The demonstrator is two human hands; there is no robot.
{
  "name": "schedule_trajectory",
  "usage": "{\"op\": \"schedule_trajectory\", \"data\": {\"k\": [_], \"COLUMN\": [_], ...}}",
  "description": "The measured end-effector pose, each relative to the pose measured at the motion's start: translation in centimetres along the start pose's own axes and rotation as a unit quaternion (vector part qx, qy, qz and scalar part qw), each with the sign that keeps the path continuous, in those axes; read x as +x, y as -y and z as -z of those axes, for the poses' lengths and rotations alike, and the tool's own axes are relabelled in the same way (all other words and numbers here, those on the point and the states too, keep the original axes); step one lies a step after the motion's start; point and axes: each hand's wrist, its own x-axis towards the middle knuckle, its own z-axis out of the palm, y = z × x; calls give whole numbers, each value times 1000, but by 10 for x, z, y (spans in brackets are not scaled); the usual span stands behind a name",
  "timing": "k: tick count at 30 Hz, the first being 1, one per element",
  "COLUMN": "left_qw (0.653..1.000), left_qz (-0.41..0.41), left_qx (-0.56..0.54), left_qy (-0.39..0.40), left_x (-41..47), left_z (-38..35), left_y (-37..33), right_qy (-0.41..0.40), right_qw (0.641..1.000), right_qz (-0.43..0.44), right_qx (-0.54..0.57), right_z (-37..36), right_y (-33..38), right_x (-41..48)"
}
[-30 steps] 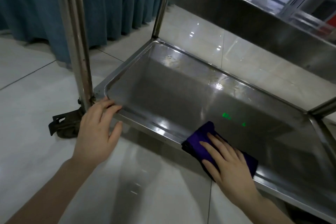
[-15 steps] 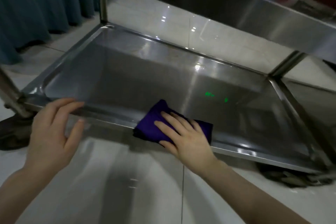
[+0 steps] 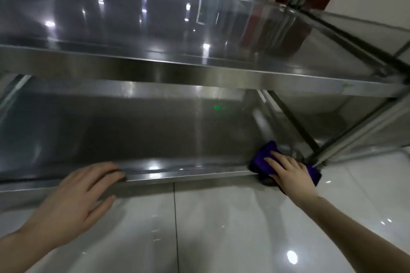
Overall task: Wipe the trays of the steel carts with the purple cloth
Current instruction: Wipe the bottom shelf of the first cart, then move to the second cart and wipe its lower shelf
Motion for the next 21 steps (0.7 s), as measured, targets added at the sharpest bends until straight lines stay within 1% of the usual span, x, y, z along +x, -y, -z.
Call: {"op": "schedule_trajectory", "data": {"k": [3,5,8,10,13,15,19,21], "left_qw": [998,994,986,983,977,970,947,944], "left_qz": [49,92,125,130,139,165,243,263], "left_qx": [-6,-34,-63,-69,-81,-95,-140,-133], "left_qy": [36,54,94,110,139,151,155,148], "left_x": [13,20,25,25,21,17,12,10], "left_z": [25,52,115,169,254,314,448,516], "left_y": [-28,-59,-108,-133,-156,-164,-175,-174], "right_qy": [105,156,205,214,203,211,214,205], "right_qw": [994,985,969,959,948,940,922,913], "right_qz": [-31,-41,-4,43,99,129,178,201], "right_qx": [9,56,139,179,226,237,267,290], "right_z": [17,46,113,170,265,332,475,546], "right_y": [16,34,78,105,138,156,184,196], "right_x": [-1,-5,-18,-28,-41,-50,-61,-61]}}
